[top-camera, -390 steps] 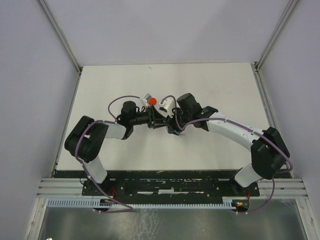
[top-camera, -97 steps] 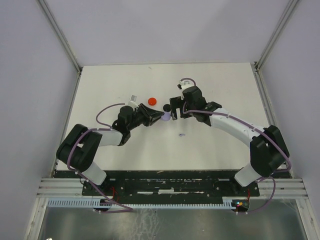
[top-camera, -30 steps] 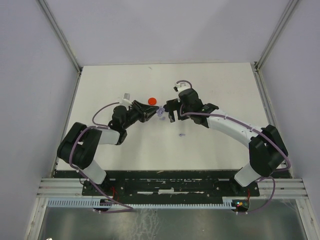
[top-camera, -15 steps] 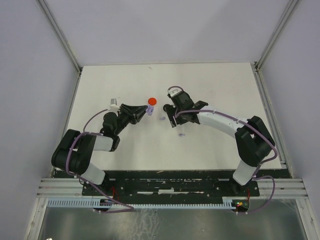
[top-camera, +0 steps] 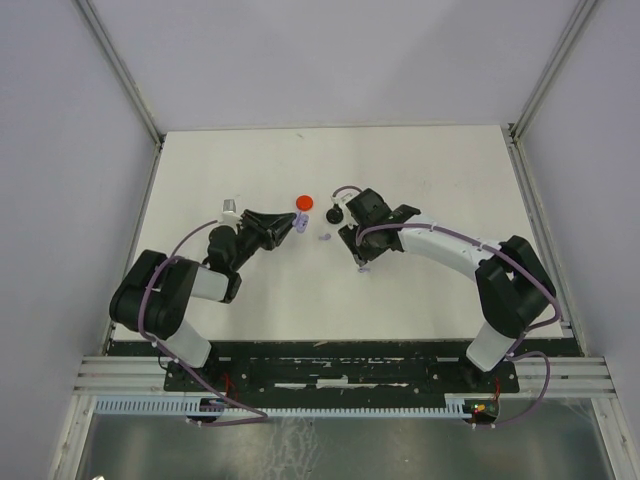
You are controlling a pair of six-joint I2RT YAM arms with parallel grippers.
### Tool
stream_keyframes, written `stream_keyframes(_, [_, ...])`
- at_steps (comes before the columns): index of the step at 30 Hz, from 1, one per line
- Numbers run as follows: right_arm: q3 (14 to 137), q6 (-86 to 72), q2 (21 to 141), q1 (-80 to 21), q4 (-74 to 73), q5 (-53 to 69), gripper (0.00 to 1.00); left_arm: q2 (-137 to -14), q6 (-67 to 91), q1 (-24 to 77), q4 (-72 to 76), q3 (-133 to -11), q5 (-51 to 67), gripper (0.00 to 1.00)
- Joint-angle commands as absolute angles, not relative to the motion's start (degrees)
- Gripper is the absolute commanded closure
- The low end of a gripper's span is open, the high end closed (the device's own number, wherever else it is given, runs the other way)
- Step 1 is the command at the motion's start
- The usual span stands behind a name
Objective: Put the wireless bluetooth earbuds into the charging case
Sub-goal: Pick up the earbud from the center of the board.
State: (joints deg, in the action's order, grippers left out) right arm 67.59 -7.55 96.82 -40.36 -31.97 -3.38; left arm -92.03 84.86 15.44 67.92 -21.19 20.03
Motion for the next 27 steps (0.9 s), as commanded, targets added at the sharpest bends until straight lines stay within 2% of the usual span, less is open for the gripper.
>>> stream_keyframes(1, [68.9,-2.41,97.45,-40.63,-33.17,0.01,0.48,-92.2,87.28,15.03,72.48,-21.07,21.16,0.97])
stream_keyframes(27, [74.73,5.98,106.15,-41.41,-35.6,1.87,0.52,-89.33,89.01,12.09,72.31,-17.34,18.8,0.97])
